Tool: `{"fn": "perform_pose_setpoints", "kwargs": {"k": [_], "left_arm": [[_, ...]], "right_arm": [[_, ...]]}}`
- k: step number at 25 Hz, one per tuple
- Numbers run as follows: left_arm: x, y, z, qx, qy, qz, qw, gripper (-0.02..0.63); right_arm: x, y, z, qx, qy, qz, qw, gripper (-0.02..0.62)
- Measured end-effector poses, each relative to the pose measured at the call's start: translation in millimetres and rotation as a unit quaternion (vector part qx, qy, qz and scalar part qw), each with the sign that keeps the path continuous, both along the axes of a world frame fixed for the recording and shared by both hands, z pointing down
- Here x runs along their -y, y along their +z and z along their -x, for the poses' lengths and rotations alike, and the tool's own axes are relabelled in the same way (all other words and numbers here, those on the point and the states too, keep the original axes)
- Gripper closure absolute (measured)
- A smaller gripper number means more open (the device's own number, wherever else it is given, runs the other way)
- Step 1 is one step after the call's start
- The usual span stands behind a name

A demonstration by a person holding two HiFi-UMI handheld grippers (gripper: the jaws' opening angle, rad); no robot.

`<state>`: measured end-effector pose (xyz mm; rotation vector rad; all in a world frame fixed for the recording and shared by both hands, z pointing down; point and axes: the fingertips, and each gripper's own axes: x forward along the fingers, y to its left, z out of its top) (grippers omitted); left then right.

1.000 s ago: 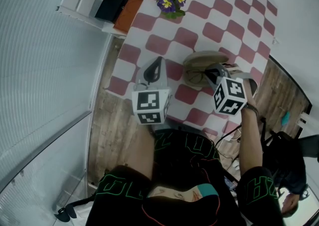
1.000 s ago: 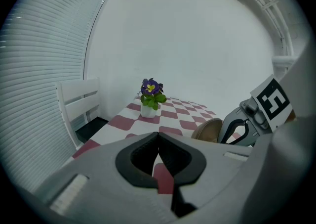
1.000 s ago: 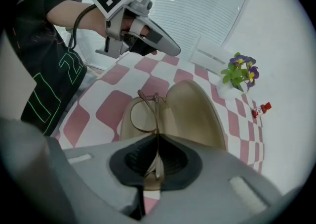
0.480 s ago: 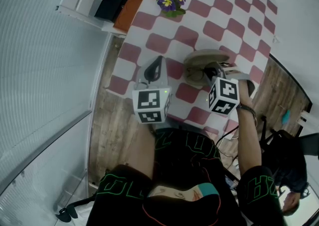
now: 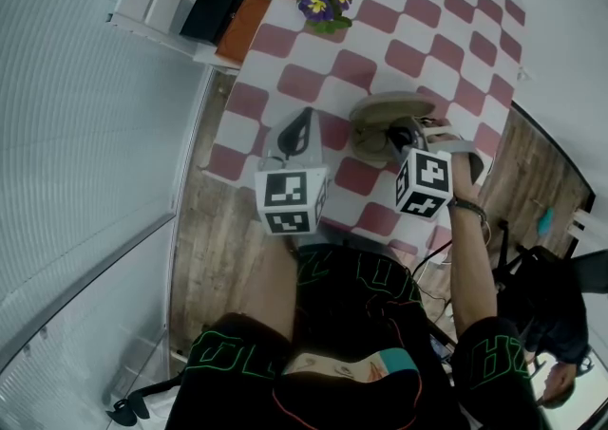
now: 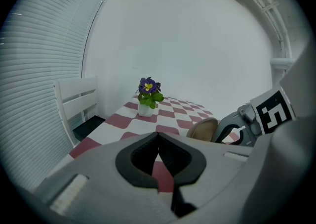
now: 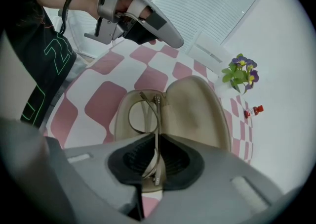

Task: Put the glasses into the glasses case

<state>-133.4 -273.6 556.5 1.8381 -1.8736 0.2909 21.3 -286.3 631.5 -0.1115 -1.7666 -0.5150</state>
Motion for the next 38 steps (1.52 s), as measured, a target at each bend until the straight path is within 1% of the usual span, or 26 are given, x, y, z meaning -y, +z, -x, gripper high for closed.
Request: {"fn": "perform_pose_setpoints", "kwargs": {"k": [6,21,31,34,38], "left_arm": [[-1.8,-1.9,-0.9,-0.005,-0.003,-0.005,1.0000,0.598],[-0.2,-15.5,-8.6,-0.010,0.000,-0.030,0.9995,0.598],[8.5,-40.9,-12.6,0.002,0.003,-0.062,0.9981,0.598],[11.2,-50.6,-16.5,0.005,0.006,-0.073,0.9973,0.598],[16.9,-64.4,-23.9,0.010,0.014,-0.088,0.9960,0.598]], "right_arm": [[-1.9,-4.9,-0.7,0.005,0.003,-0.001,1.000,0.536],[9.2,-34.0,1.7,0.052,0.024,-0.048,0.997,0.529],[15.7,-59.7,0.3,0.099,0.060,-0.062,0.991,0.529],[19.3,-71.8,-2.2,0.121,0.078,-0.068,0.987,0.529],[27.2,-90.1,-5.1,0.160,0.114,-0.060,0.979,0.529]]}}
